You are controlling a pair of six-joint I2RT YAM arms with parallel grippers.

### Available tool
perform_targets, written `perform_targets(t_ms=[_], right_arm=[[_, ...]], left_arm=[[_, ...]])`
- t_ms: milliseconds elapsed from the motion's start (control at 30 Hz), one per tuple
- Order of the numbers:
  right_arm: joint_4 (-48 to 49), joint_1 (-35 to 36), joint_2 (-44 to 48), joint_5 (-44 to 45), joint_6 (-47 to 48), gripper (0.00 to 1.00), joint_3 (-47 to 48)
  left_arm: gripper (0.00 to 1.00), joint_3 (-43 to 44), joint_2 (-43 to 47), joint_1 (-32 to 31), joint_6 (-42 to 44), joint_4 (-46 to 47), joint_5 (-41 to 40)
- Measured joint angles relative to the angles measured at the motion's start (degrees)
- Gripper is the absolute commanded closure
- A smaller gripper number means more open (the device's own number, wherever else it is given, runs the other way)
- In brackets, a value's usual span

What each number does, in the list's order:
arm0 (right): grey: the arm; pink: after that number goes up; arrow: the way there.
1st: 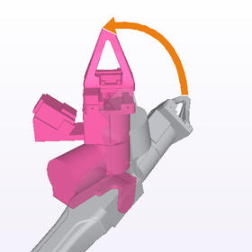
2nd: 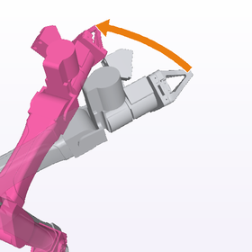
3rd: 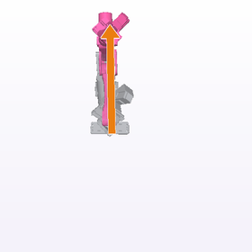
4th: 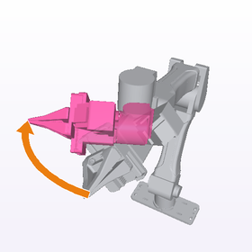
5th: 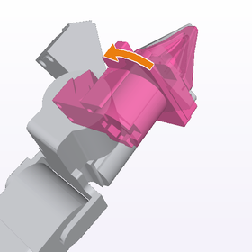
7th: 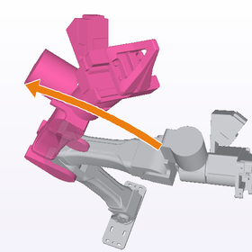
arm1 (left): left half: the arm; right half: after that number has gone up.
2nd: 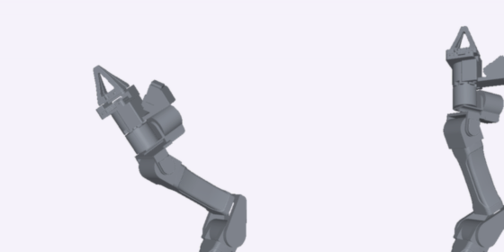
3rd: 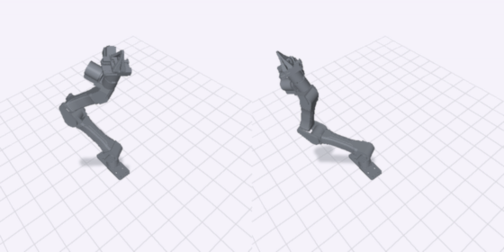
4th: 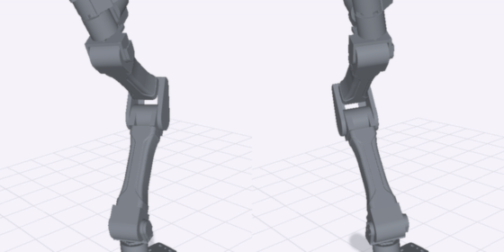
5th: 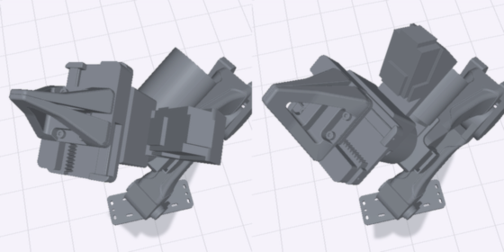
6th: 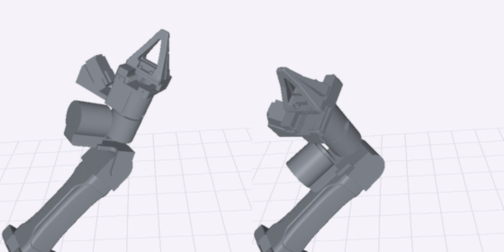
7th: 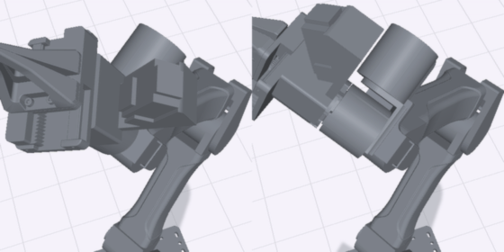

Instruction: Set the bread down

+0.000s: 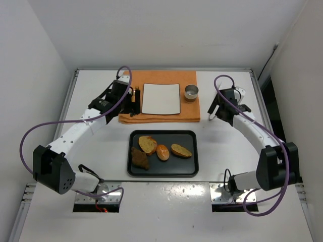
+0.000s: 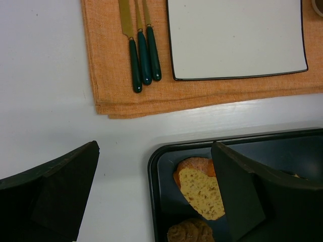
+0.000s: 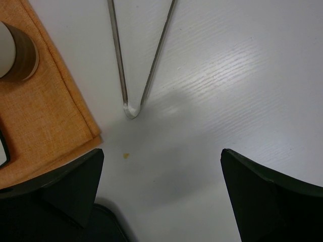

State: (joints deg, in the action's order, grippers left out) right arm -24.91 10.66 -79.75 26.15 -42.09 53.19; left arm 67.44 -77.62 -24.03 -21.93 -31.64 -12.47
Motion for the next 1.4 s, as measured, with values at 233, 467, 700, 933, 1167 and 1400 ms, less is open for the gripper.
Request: perform_targets(t_ms=[233, 467, 700, 933, 1167, 1400], right_arm=[[2.82, -0.11, -2.45, -3.93, -0.17, 0.00, -0.92], [4.61, -1.07, -14.10, -6.84, -0.11, 0.00, 2.43], [6.03, -2.95, -23.76, -7.87, -0.15, 0.00, 7.87], [7.39, -4.76, -30.34, -7.26, -0.17, 0.00, 15.06], [8.85, -7.28, -35.47, -7.10, -0.15, 0.01, 18.88], [9.25, -8.33, -38.58, -6.60, 0.02, 0.06, 22.84]], left_arm=[[0.01, 0.00, 0.00, 0.00, -0.28, 0.00, 0.00], [0.01, 0.00, 0.00, 0.00, -0.87, 0.02, 0.00], [0.01, 0.00, 0.00, 0.00, -1.01, 0.02, -0.50], [0.01, 0.00, 0.00, 0.00, -1.01, 0.02, -0.85], [0.01, 0.02, 0.00, 0.00, -0.83, 0.02, -0.85], [0.01, 0.02, 0.00, 0.00, -0.79, 0.00, -0.96]])
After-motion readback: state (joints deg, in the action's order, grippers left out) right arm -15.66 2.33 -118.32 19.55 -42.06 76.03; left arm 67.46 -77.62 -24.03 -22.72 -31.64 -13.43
